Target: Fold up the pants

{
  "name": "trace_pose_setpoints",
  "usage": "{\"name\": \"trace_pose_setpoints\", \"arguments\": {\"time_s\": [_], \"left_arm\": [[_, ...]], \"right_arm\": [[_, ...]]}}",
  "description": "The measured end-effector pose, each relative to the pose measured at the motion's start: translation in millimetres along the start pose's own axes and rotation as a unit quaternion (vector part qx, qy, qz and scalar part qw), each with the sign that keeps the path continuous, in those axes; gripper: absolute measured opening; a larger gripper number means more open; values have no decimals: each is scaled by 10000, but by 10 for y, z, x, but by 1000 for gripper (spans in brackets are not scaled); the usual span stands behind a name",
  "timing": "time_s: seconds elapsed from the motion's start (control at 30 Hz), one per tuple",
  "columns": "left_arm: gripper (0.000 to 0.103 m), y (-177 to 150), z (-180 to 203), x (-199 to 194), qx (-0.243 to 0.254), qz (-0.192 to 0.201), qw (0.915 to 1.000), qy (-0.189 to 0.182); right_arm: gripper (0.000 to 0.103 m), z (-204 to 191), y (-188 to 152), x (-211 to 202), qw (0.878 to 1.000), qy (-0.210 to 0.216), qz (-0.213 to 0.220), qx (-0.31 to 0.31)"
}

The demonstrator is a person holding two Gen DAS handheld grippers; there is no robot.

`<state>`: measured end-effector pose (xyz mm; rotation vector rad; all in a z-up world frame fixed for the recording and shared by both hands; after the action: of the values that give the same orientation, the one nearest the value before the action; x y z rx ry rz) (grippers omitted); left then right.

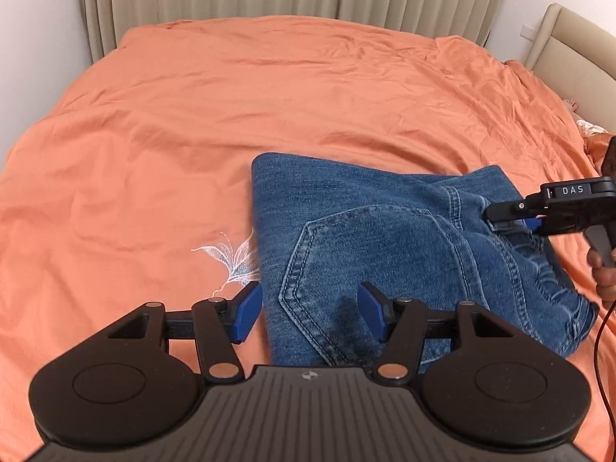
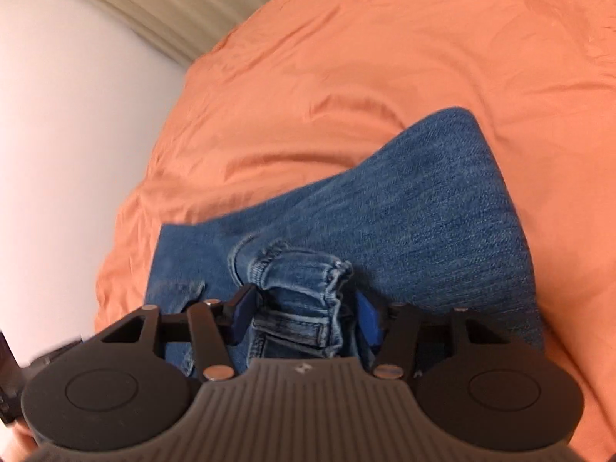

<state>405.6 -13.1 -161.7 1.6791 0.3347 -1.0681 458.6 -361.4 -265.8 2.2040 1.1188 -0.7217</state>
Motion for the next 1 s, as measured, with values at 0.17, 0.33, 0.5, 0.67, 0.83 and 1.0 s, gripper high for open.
{"name": "trace_pose_setpoints", "arguments": {"time_s": [0.17, 0.33, 0.5, 0.67, 0.83, 1.0], "left_arm": [[67, -40, 5, -55, -57, 11, 10000, 22], [67, -42, 15, -178, -271, 79, 9996, -14], [67, -2, 76, -414, -82, 317, 9994, -114], [66, -16, 183, -440, 86, 221, 9994, -271], [59, -116, 311, -214, 348, -159, 9991, -177], [53, -418, 399, -19, 733, -794, 9941, -96]], "right_arm": [[14, -346, -50, -323, 9964, -15, 327, -778], [8, -907, -169, -756, 9883, 293, 489, -1417], [8, -1205, -419, -1280, 9864, 622, 556, -1414], [7, -694, -583, -1401, 9946, 377, 623, -739], [7, 38, -585, -1067, 9979, -102, 626, -93], [7, 337, -571, -792, 9974, -311, 656, -29]]}}
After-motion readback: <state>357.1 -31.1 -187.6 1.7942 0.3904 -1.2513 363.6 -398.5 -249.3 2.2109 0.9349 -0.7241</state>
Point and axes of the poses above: each gripper's, at about its wrist camera, not at the fingertips, and x roughly the way its jaws point, z to its right, y to its top, the point moved 5 cm from there along x, roughly the way its jaws point, and after that the axes turned 12 degrees about x, right-handed, at the moved point
